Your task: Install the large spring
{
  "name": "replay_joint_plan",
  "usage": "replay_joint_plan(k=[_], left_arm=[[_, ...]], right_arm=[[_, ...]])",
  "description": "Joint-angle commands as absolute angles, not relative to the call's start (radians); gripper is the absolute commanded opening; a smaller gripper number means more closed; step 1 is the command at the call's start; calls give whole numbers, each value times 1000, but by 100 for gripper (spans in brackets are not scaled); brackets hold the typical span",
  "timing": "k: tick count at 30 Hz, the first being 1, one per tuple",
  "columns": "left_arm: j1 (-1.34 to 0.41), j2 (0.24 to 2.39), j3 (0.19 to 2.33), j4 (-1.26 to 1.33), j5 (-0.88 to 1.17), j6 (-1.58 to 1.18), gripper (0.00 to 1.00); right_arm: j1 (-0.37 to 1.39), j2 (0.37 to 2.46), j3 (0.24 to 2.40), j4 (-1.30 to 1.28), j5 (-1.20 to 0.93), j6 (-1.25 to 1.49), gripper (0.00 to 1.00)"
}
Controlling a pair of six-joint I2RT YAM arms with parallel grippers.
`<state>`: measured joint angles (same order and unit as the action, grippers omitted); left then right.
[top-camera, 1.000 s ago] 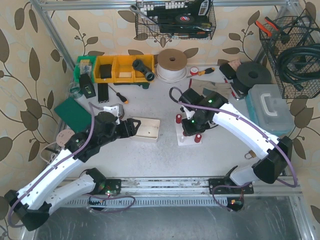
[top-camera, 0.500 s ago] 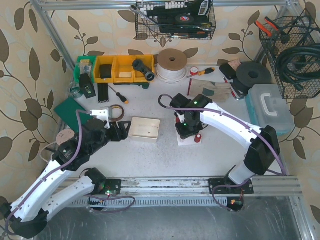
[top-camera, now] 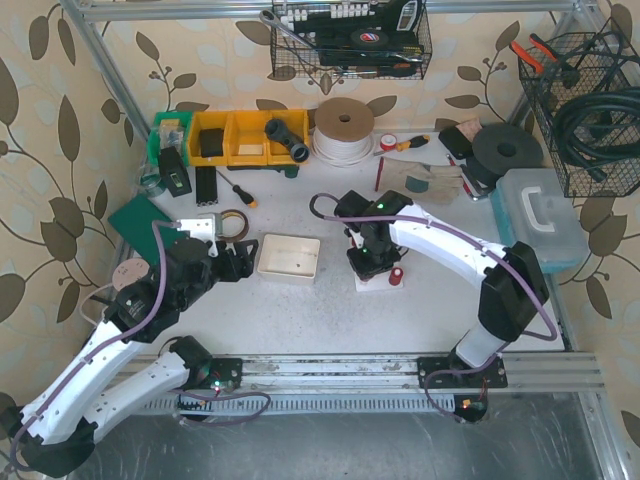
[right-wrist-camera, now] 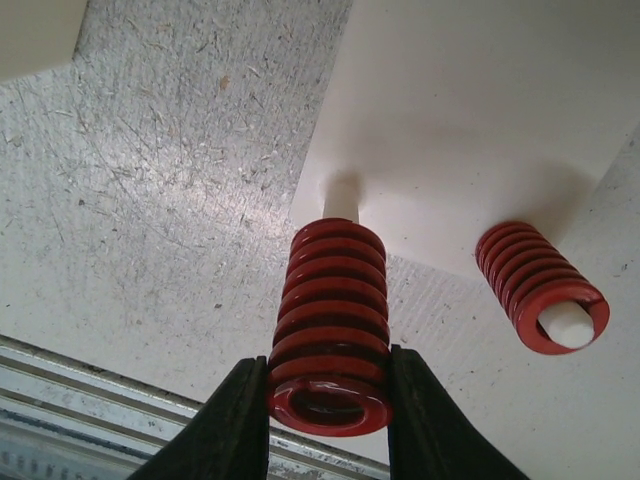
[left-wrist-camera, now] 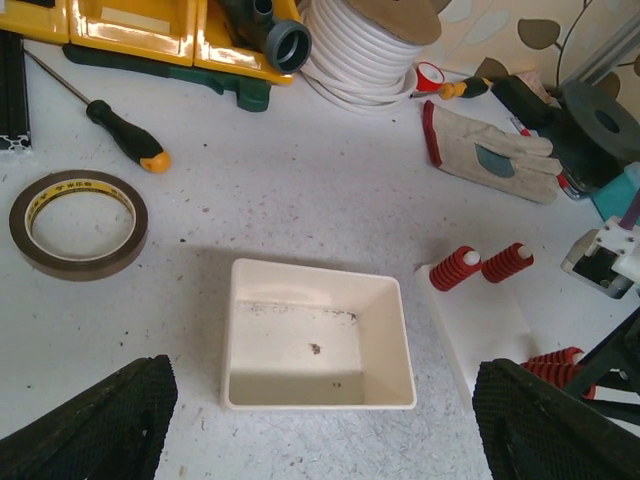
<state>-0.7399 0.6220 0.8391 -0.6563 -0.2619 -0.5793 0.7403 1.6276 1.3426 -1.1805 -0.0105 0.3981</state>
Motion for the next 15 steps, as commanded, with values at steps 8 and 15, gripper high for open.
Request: replay_joint_plan(k=[8,15], left_arm=[[-741,637,848,-632,-309,-541,84],[-741,615,847,-658,-319,-544,84]], right_arm=[[744,1747,1376,-1185,11,344,11],[746,1709,1350,-1134,53,361,89]])
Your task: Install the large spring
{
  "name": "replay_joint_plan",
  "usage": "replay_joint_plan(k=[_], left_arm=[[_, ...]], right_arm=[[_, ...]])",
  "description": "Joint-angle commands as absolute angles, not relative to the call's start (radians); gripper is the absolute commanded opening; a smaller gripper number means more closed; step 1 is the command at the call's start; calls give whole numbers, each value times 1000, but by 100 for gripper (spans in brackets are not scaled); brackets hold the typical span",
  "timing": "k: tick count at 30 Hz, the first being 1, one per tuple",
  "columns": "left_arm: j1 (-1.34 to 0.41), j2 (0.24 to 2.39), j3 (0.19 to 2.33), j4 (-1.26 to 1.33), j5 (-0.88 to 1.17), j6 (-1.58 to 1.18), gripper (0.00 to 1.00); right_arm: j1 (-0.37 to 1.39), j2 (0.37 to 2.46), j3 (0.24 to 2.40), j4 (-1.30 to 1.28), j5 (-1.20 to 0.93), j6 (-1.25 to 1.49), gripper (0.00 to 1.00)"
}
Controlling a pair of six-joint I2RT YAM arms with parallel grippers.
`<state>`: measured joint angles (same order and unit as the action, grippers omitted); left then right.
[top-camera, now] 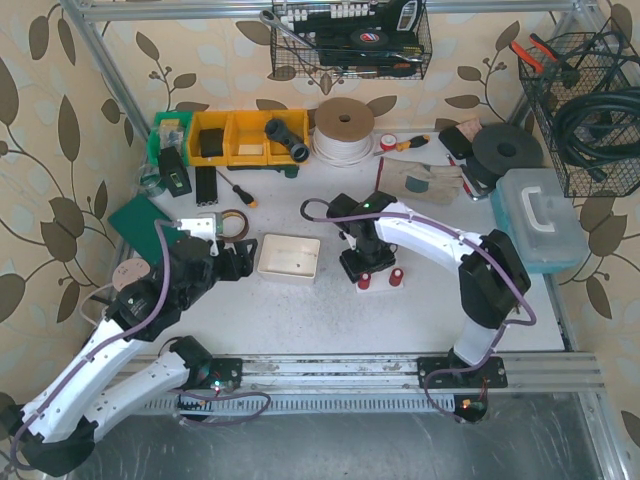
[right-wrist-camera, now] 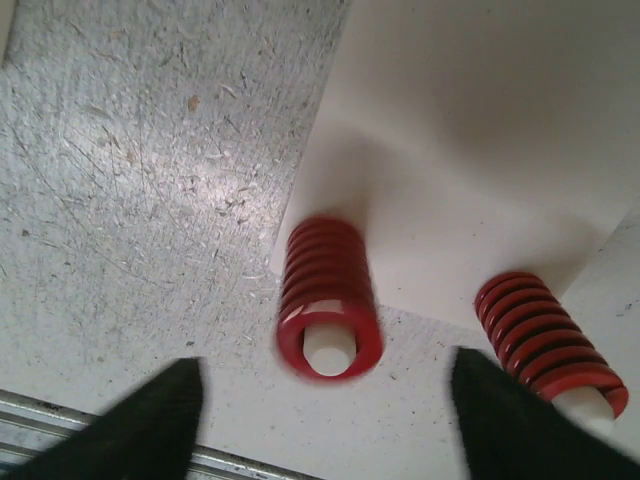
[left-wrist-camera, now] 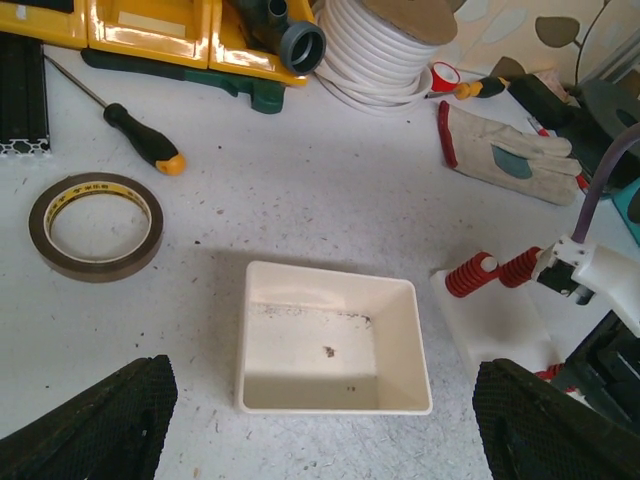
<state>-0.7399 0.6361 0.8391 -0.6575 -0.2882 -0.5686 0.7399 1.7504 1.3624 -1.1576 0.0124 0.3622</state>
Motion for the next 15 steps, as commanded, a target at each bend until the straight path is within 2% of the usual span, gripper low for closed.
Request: replay_joint_plan(k=[1,9,15], left_arm=[[-741,612,848,-662,-321,-543,84],[-741,644,912,-736,-380,-501,85],[-741,677,932,-738,-483,-461,87]], right_arm=[[744,1699,1352,-1132,54,360,90],[744,1614,1399,-1126,72,357,92],[742,1397,1324,-919,292,325,92]])
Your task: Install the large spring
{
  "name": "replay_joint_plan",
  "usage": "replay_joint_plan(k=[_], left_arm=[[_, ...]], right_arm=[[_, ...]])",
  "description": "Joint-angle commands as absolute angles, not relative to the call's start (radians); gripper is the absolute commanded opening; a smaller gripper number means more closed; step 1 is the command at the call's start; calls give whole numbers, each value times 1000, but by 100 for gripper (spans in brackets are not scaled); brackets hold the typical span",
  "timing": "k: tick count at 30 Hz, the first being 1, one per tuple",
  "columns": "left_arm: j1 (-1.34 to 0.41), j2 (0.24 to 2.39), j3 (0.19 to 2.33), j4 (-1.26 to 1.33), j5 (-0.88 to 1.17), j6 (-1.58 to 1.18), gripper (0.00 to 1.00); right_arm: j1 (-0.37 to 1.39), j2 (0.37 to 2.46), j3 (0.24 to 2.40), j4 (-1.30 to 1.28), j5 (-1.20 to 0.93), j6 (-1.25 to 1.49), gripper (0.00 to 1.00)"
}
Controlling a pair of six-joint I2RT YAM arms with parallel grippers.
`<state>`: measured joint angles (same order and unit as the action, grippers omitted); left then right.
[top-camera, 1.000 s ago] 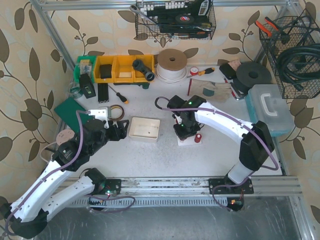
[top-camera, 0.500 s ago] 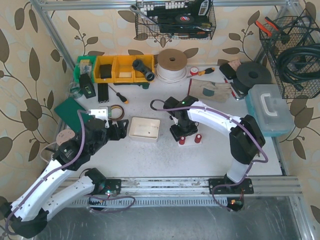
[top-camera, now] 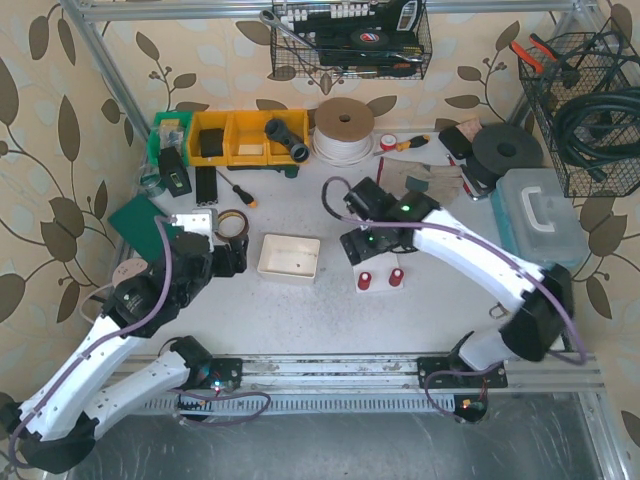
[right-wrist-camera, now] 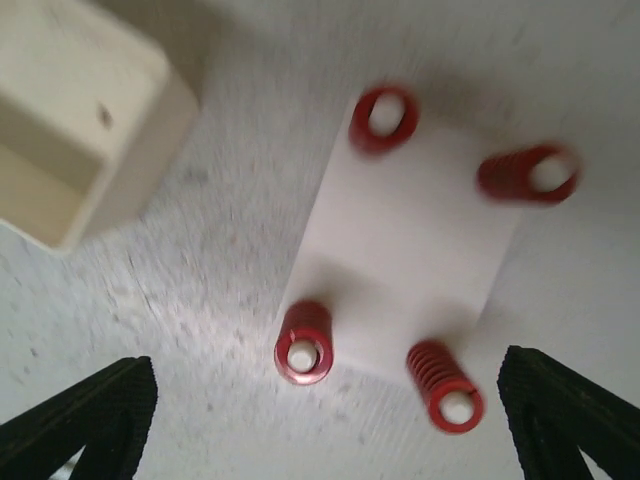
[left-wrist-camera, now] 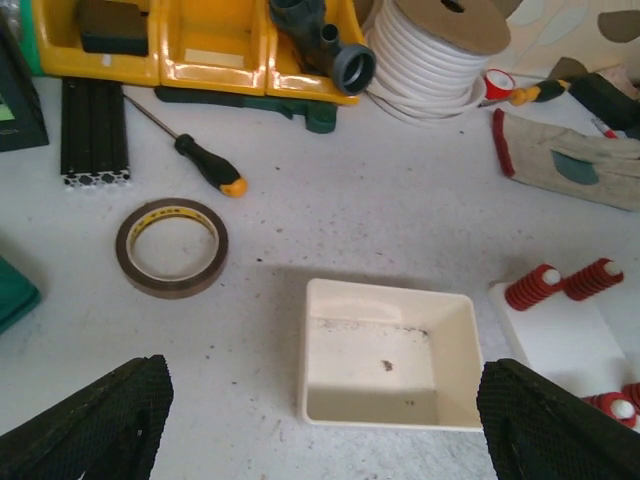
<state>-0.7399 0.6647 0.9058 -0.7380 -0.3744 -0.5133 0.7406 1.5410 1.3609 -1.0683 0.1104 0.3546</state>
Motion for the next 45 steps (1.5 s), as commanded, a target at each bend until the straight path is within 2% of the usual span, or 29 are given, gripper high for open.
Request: replay_joint_plan(k=[1,4,7,9,11,15,17,21,25,32,36,38,41,42,45], left_arm=[[-741,682,918,-732,-535,-464,87],[-741,696,865,-723,-742,-477,87],[-734,683,778,-550,-918,-319,88],[-699,687,712,-399,-958,-207,88],[-609,710,647,-281,-949,-151,88],[-307,768,550,-158,-756,-193,88],[-265,792,481,-15,-797,-161,88],[-233,879,350,269,-748,-13,88],[-206,994,291,452,-709,34,88],[-191,1219,263,717,-599,120,89],[-164,1322,300,776,-430,129,89],[-163,1402,283,886,-390,145,89],[-131,1448,296,889,-327,124,89],[-126,1485,290,934,-328,130,89],[-114,1498,324,872,-317,115,89]], right_arm=[[742,1360,1303,-875,358,307,97],[730,1229,1187,-699,548,226,100],[704,1058,982,-434,757,110,100],[661,954,825,-200,836,8,100],[602,883,712,-113,863,-20,100],[427,798,562,-104,813,74,100],[371,754,436,-21,804,55,100],[328,716,232,234,716,-13,100],[275,837,149,467,701,-10,100],[172,1120,170,819,487,-82,100],[158,1275,215,925,370,-166,100],[147,1358,188,1066,359,-175,100],[112,1523,171,1247,331,-155,100],[109,1557,196,1274,339,-163,100],[92,1490,262,1022,351,-108,100]])
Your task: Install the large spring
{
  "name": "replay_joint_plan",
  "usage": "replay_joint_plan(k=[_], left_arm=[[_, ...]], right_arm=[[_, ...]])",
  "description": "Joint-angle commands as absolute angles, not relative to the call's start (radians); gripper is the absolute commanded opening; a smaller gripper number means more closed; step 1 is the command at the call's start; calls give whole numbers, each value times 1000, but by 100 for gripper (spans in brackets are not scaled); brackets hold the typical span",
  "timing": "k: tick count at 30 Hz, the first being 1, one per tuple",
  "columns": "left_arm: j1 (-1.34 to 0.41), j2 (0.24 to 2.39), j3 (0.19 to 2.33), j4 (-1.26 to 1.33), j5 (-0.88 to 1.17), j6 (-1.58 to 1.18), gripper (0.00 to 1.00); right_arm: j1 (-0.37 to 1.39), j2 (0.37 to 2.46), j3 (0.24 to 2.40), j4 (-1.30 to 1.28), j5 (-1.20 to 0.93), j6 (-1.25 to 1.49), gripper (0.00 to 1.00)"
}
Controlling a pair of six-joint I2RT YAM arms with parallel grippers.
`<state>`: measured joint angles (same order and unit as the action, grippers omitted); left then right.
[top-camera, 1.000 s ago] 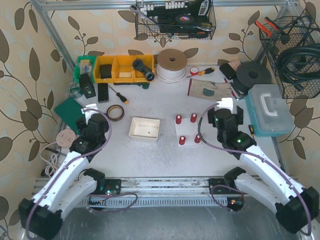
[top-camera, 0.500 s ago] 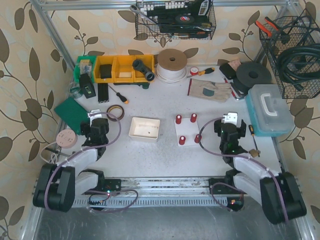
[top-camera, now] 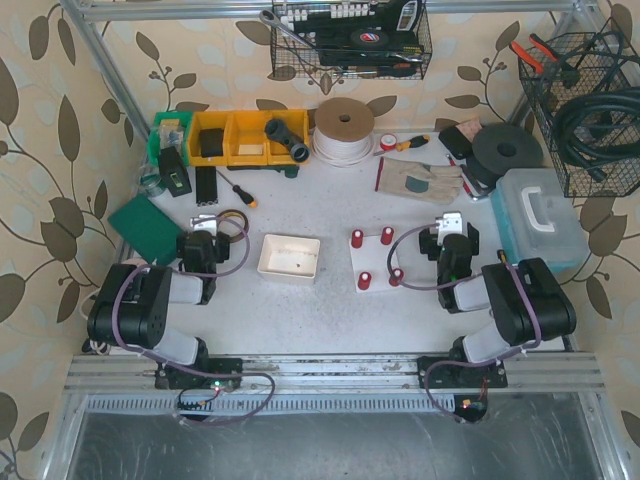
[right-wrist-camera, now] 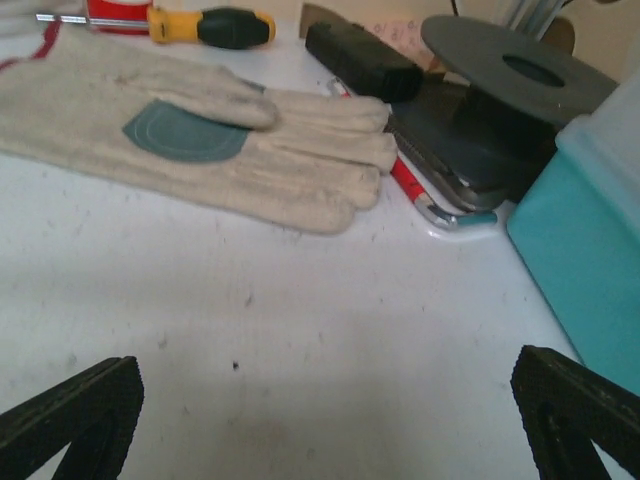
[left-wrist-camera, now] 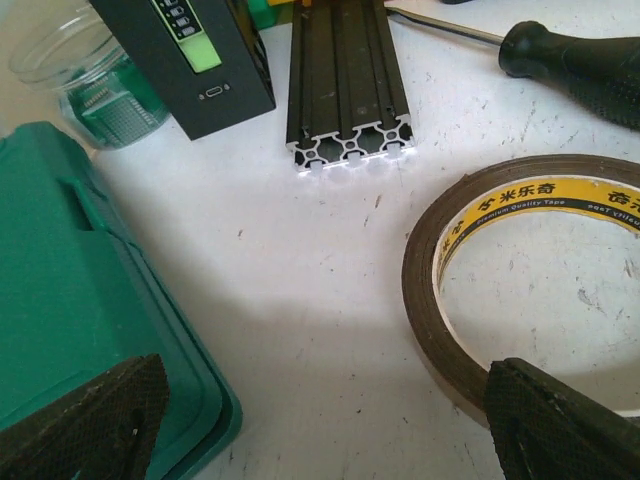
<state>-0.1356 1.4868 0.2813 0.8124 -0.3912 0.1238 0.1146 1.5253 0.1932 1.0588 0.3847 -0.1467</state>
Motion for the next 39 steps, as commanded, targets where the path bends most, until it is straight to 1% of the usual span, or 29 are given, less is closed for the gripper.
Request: replay_joint_plan(k=[1,2,4,6,8,12,39], left_arm=[[-112,1499,324,877,-314,118,89],[-112,1500,321,881,-315,117,89],[-112,1497,321,877,-316,116,89],[-110,1494,321,879,-321,113,89],[-100,1496,329,860,-302,109,89],[-79,1496,349,819,-260,98,89],[-74,1497,353,810,-249,97,89]], right_arm=[[83,1519,259,1075,345,-119,100],[83,1526,265,1088,343,-127,100],[79,1494,301,957,345,-103,100],[78,1516,318,963,342,-115,100],[78,1502,333,906,347,-104,100],[77,1508,339,905,347,-107,100],[77,1502,336,905,347,-106,100]])
